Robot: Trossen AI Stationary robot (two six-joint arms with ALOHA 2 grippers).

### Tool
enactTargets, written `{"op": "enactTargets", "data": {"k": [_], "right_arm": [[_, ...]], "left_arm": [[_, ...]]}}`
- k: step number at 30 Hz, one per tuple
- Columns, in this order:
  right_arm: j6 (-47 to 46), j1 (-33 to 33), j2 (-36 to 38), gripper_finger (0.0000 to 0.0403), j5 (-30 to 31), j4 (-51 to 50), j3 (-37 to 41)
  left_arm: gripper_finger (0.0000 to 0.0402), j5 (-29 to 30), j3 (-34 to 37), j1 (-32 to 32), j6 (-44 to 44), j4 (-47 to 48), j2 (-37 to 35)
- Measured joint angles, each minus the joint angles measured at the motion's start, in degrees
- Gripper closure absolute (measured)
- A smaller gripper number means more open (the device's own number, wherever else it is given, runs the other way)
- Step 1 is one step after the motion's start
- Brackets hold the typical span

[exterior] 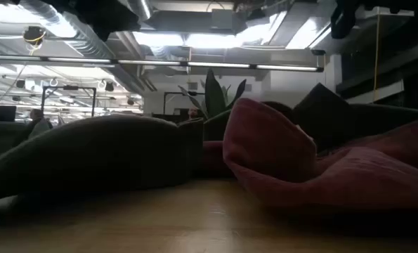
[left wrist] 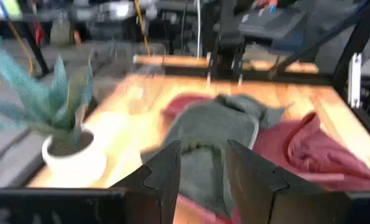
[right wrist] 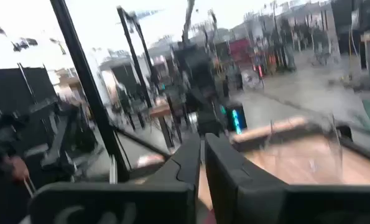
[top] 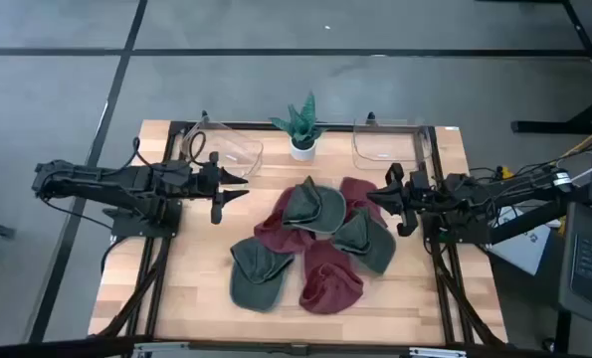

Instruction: Pick & Place hat

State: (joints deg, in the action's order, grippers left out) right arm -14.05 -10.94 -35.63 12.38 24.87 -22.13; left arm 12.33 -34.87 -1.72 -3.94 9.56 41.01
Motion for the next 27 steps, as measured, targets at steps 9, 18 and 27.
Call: {"op": "enactTargets", "data": {"k": [9, 18, 27], "right_arm": [[-3.5, 0.0, -0.6, 0.0377, 0.0, -8.0, 0.0], [-5.6, 0.0, -0.9, 0.0377, 0.0, -17.3, -2.8], [-8.1, 0.0, -9.3, 0.0377, -3.6, -50.6, -20.5]], "left_arm": [[0.0279, -2.4, 0.0, -0.1, -2.8, 0.3, 0.0], [0.0279, -5.4, -3.2, -0.2, -2.0, 10.6, 0.9], [0.0278, -12.4, -15.0, -0.2, -5.9, 30.5, 4.0]]}}
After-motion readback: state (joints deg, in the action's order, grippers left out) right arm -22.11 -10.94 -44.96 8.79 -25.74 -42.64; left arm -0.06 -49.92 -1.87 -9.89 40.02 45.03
